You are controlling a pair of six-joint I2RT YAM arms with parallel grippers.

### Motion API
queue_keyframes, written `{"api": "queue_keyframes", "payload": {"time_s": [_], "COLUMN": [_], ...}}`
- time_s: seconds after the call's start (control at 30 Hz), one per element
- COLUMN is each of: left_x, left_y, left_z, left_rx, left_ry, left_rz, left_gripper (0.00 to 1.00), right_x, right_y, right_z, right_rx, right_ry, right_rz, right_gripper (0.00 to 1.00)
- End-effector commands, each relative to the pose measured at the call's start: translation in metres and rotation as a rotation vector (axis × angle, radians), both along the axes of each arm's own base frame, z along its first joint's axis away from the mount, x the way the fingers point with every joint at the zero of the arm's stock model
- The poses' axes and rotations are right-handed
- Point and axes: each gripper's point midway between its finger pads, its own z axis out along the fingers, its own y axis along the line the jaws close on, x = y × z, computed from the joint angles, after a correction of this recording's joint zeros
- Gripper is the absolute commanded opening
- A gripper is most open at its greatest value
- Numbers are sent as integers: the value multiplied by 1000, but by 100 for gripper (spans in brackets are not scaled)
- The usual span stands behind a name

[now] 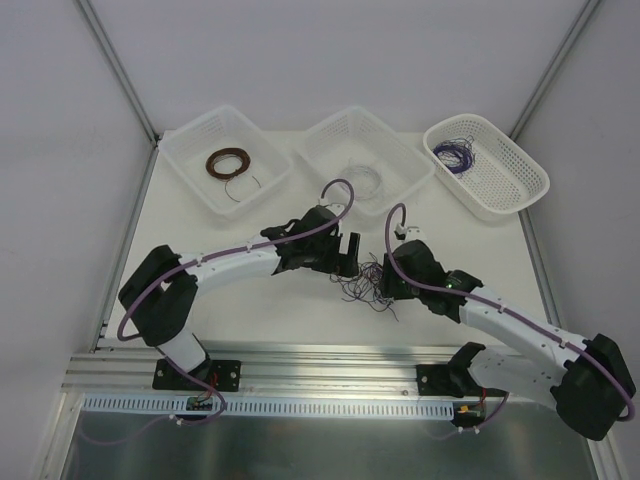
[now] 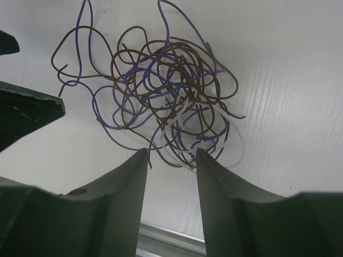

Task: Untangle the cables

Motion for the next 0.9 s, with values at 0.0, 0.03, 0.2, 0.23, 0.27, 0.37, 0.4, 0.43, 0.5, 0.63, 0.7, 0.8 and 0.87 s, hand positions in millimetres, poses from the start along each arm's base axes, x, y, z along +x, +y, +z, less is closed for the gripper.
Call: {"api": "queue_keyframes", "payload": {"time_s": [0.0, 0.03, 0.2, 0.23, 0.27, 0.37, 0.4, 0.43, 0.5, 0.63, 0.7, 0.8, 0.87], "left_x": [5, 4, 6, 5, 5, 5, 5, 4, 3, 2, 3, 5, 5], "left_y": [-20, -23, -37, -39, -40, -45, -46, -48, -52, -61, -65, -70, -74], "left_z": [12, 6, 0, -4, -3, -6, -7, -9, -8, -15, -14, -24, -28], "left_rx": [-72, -71, -95, -92, -96, -101, -102, -104, -115, -111, -115, -100, -94], "left_ry": [7, 25, 55, 67, 67, 77, 82, 87, 98, 110, 112, 124, 131], "left_rz": [-3, -11, -22, -26, -26, -31, -33, -36, -43, -47, -46, -35, -25], "left_gripper": [99, 99, 99, 99, 99, 99, 99, 99, 99, 98, 98, 94, 90], "right_x": [15, 16, 19, 19, 18, 18, 18, 17, 16, 14, 13, 12, 11], "right_y": [21, 22, 22, 21, 21, 19, 19, 19, 19, 21, 23, 24, 25], "right_z": [10, 7, -7, -12, -14, -19, -19, -19, -15, 3, 16, 27, 32], "right_rx": [102, 101, 95, 92, 92, 88, 89, 89, 95, 117, 140, 154, 165], "right_ry": [-34, -23, 13, 24, 28, 38, 37, 36, 30, 2, -20, -36, -43], "right_rz": [2, 2, -21, -26, -23, -31, -30, -28, -17, 14, 29, 43, 55], "right_gripper": [42, 41, 33, 30, 29, 23, 18, 15, 6, 1, 1, 1, 1]}}
